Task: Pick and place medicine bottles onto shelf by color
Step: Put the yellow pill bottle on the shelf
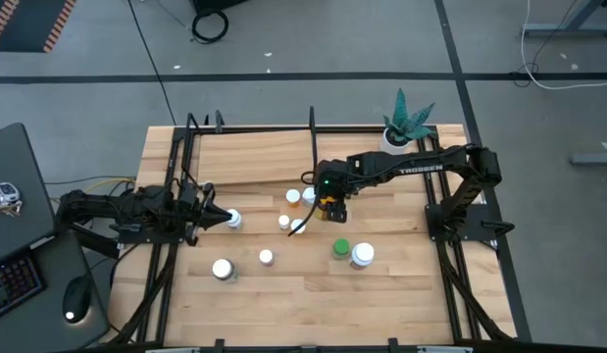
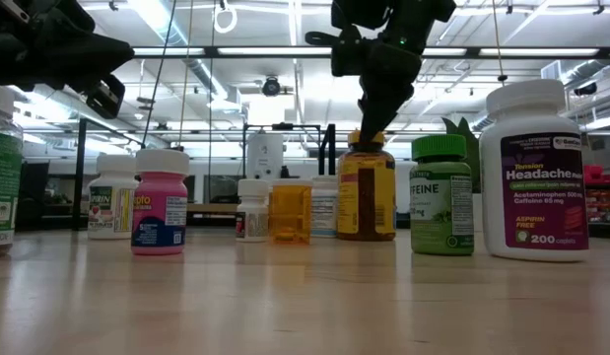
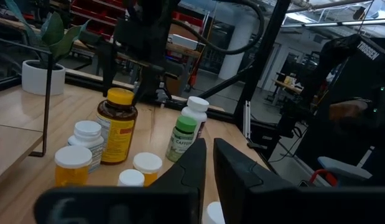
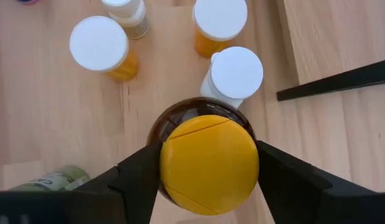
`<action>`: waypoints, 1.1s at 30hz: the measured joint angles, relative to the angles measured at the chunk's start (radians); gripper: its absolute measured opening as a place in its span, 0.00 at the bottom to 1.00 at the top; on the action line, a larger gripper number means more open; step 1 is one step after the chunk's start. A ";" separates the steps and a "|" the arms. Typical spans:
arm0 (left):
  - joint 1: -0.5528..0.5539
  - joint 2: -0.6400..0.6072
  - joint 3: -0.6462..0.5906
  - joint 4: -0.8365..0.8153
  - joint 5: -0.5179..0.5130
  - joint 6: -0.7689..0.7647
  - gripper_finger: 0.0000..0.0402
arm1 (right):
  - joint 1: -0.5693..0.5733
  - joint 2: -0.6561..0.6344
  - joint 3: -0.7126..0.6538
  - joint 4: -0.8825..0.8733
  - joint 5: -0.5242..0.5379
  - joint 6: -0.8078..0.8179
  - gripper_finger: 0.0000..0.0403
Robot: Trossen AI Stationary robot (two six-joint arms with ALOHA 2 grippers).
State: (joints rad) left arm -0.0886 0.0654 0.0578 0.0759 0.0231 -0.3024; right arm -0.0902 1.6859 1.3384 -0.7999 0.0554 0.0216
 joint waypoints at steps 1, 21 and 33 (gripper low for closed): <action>0.000 0.000 0.000 0.002 0.000 0.000 0.09 | 0.000 0.000 0.000 -0.002 -0.002 0.000 0.60; 0.000 0.000 0.000 0.001 0.000 0.000 0.09 | 0.047 -0.016 0.237 -0.175 -0.025 0.027 0.60; 0.000 0.000 0.000 0.001 0.000 0.000 0.08 | 0.034 0.007 0.361 -0.058 -0.097 -0.062 0.60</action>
State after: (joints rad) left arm -0.0885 0.0654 0.0578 0.0769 0.0234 -0.3027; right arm -0.0564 1.6926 1.6996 -0.8582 -0.0412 -0.0404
